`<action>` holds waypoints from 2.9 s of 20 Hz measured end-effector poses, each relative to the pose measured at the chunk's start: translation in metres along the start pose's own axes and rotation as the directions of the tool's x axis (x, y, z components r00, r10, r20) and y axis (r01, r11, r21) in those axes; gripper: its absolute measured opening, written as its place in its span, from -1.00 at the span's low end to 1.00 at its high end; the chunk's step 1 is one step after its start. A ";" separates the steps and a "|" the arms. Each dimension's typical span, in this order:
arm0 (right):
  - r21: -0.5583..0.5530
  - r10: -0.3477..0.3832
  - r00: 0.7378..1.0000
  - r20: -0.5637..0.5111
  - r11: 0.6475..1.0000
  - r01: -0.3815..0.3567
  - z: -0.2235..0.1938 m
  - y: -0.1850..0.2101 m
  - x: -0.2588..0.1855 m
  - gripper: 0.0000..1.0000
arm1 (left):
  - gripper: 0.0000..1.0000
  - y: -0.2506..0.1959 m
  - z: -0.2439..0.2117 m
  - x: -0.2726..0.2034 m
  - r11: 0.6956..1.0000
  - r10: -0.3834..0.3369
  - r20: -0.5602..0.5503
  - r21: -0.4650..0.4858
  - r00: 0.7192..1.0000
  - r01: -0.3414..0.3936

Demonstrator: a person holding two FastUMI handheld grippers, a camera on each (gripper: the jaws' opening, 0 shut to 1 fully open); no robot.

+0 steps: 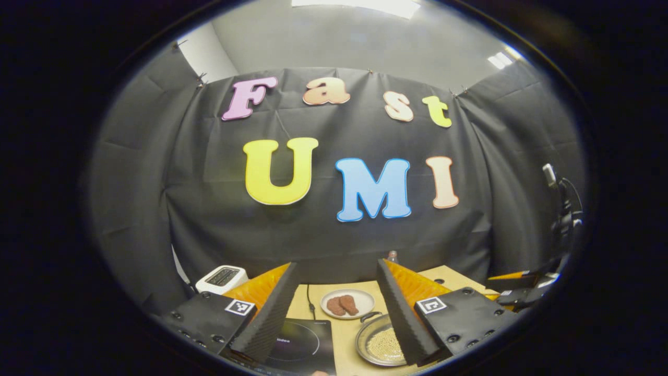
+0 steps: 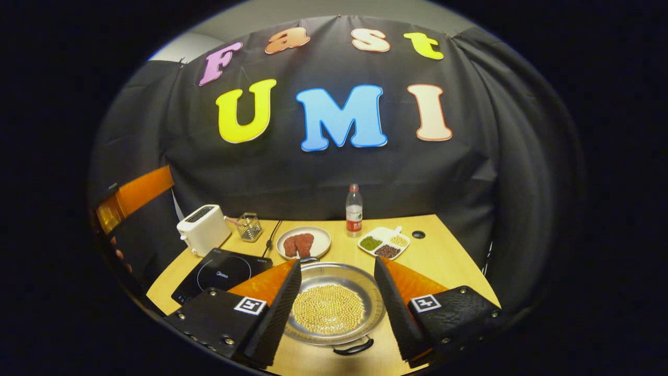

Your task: First push the handle of the pot to place it horizontally, then grasp the pot with both hands and set it on the induction cooktop.

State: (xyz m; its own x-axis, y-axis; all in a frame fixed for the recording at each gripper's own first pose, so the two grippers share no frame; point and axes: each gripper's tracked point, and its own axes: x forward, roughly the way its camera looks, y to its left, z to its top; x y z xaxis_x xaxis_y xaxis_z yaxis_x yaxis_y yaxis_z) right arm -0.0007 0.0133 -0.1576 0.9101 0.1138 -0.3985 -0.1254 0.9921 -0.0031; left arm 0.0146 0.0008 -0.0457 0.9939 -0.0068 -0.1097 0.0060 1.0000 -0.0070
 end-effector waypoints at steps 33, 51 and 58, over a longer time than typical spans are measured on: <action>0.108 0.106 0.720 -0.686 0.993 -0.043 -0.232 0.002 0.016 -0.97 | 0.90 0.026 -0.050 0.014 0.997 0.067 -0.125 -0.026 0.990 -0.071; 0.027 -0.054 0.736 -0.675 0.995 0.098 -0.218 -0.085 0.036 -0.98 | 0.97 0.006 -0.055 0.024 0.999 0.040 -0.144 -0.005 0.989 -0.041; -0.038 -0.120 0.737 -0.666 0.991 0.127 -0.207 -0.117 0.050 -0.98 | 0.95 0.001 -0.062 0.032 0.999 0.044 -0.167 -0.002 0.985 -0.045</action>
State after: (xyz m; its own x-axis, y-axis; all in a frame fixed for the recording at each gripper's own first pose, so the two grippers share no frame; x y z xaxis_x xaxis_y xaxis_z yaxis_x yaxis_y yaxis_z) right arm -0.0222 -0.1080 -0.3669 0.4226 -0.0705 -0.9036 -0.0240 0.9958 -0.0889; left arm 0.0393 0.0012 -0.1111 0.9611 0.0365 -0.2738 -0.0390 0.9992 -0.0038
